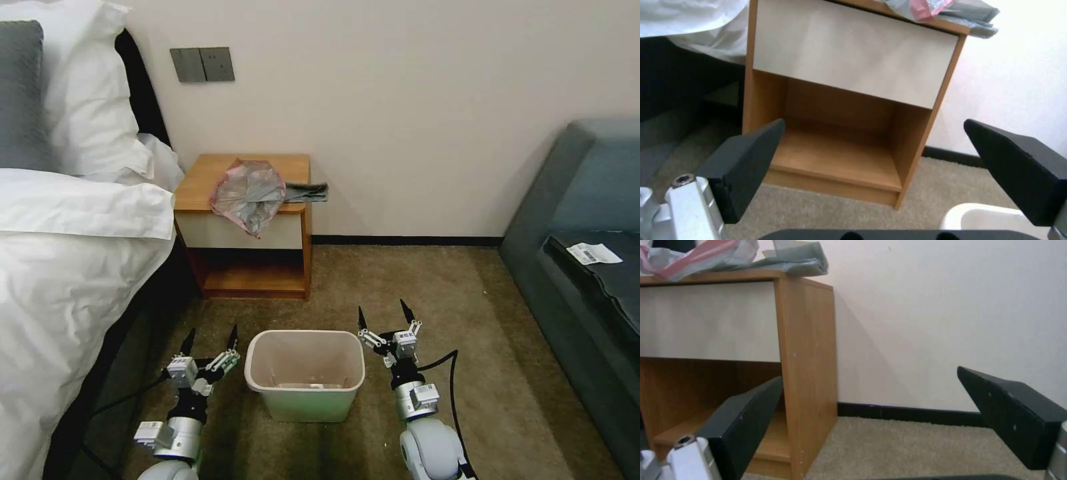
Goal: Pick up the garbage bag from the table and place it over the trash can.
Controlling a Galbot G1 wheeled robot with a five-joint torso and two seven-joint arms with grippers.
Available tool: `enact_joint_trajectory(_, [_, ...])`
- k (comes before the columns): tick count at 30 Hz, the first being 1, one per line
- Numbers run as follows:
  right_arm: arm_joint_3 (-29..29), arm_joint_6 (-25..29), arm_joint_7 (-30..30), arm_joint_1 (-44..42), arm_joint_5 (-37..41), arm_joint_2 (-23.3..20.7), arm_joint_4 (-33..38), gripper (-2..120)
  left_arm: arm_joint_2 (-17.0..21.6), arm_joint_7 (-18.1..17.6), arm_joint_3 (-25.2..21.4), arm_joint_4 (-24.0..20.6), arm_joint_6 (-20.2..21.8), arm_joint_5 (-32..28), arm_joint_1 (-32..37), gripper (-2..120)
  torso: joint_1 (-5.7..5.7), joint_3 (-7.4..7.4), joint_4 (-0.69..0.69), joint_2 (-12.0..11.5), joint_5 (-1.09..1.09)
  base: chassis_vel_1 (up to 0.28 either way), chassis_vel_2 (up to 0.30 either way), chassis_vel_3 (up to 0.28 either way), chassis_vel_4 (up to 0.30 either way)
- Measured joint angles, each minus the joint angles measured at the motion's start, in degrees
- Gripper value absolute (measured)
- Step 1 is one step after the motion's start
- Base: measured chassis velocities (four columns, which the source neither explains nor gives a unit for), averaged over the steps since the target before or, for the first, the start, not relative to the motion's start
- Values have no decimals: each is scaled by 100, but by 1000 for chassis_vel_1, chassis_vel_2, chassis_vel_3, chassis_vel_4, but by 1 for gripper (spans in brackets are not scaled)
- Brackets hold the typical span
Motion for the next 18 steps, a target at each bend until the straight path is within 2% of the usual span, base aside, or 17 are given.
enact_joint_trajectory(18, [0, 0, 0, 0, 0, 0, 0, 100, 0, 0, 0, 0, 0, 0, 0, 100, 0, 0, 0, 0, 0, 0, 0, 0, 0])
